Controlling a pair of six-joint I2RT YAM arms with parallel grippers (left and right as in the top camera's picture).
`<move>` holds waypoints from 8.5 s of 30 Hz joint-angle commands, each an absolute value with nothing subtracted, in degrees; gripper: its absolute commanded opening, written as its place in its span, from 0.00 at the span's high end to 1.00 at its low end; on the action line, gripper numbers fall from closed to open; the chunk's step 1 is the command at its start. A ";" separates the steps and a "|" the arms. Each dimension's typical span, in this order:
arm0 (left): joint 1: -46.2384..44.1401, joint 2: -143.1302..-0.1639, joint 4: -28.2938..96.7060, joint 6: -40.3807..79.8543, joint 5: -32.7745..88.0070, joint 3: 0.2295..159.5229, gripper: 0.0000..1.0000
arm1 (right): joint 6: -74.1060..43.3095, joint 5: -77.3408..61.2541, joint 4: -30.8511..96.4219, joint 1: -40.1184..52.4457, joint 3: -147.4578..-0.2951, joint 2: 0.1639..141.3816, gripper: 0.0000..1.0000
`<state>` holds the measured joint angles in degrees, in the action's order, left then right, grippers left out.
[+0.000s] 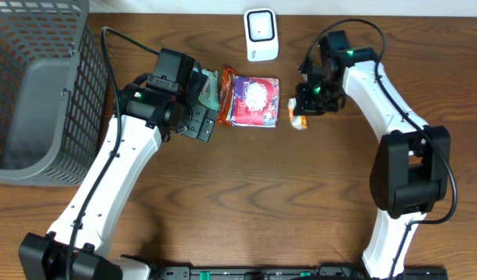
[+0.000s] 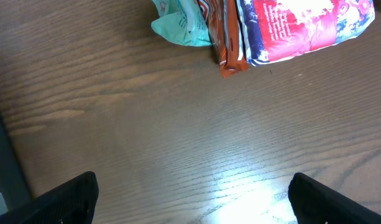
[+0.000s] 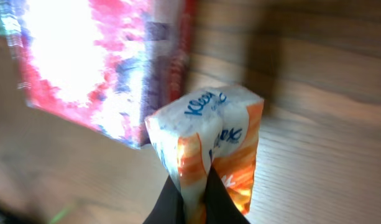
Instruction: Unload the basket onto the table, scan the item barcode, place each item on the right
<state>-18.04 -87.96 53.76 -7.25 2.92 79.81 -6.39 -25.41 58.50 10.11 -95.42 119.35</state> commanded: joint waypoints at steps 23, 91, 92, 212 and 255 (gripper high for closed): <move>-17.87 -88.07 53.93 -6.52 3.25 80.47 0.02 | -5.76 -30.35 56.31 -6.07 -81.65 119.87 0.68; -17.87 -88.07 53.93 -6.52 3.25 80.47 0.02 | 57.63 -75.07 80.79 -3.84 -76.36 119.90 0.99; -17.87 -88.07 53.93 -6.52 3.25 80.47 0.02 | 61.25 -74.37 82.67 -3.29 -76.36 119.90 0.99; -17.87 -88.07 53.93 -6.52 3.25 80.47 0.02 | 19.66 32.97 -2.90 26.15 -110.06 135.94 0.99; -17.87 -88.07 53.93 -6.52 3.25 80.47 0.02 | -7.64 9.08 44.86 -22.09 -114.48 127.50 0.01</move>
